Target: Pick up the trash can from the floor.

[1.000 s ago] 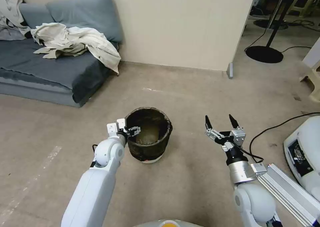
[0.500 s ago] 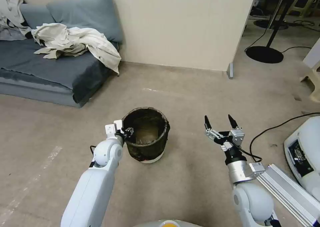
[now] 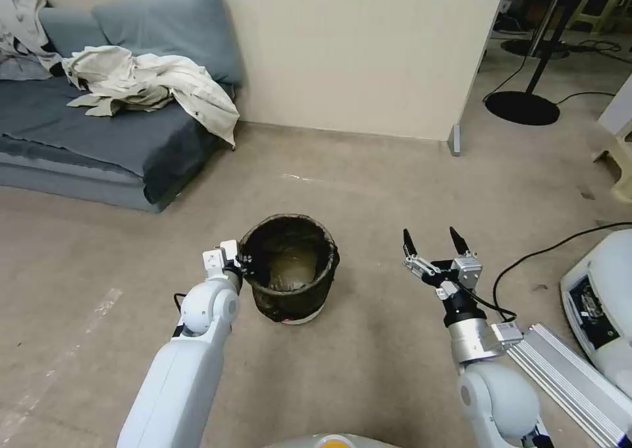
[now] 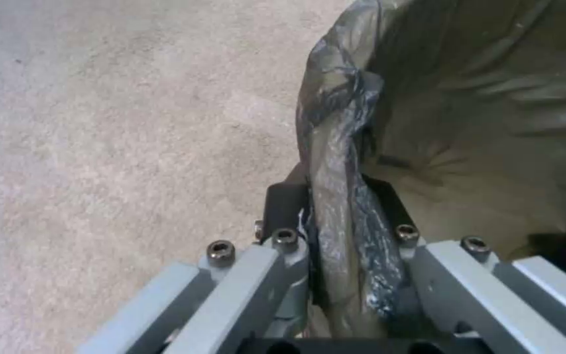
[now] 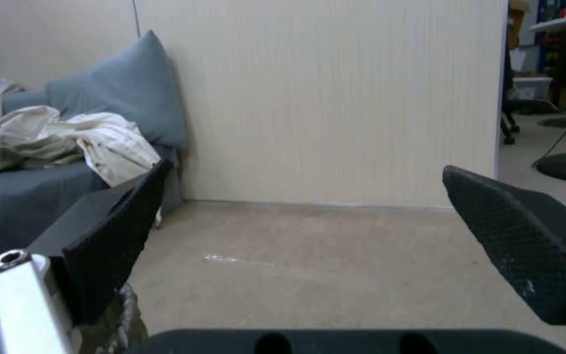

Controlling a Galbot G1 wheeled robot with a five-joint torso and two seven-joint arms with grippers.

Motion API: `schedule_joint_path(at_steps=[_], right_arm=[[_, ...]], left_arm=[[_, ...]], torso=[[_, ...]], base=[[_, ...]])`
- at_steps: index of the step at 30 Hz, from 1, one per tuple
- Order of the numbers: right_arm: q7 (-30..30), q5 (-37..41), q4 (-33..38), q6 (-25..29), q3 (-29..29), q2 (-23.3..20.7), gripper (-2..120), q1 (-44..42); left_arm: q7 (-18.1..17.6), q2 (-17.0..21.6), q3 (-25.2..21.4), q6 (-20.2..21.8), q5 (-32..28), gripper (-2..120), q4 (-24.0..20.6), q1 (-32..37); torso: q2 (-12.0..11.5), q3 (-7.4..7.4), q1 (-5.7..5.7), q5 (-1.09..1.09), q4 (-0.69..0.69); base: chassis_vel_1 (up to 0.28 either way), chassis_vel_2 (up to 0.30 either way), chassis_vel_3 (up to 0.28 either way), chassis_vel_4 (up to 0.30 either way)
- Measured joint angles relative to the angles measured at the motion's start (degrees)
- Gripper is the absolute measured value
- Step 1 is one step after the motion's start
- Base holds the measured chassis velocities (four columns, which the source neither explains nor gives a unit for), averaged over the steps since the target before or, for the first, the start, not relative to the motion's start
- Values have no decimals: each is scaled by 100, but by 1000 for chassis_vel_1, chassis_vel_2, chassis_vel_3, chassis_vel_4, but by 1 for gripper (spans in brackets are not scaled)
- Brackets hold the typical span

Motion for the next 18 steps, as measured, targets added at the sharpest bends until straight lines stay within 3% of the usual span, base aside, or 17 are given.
schedule_joint_path(at_steps=[9, 18], right_arm=[[-17, -14, 29, 10, -15, 15, 100, -30], [-23, -18, 89, 14, -10, 2, 100, -75]], left_arm=[[-20, 25, -100, -16, -84, 5, -194, 145], [-54, 69, -302, 94, -426, 3, -855, 420]], torso=[[-1, 1, 0, -3, 0], [-1, 1, 0, 1, 2]], base=[[0, 0, 0, 0], [0, 0, 0, 0]])
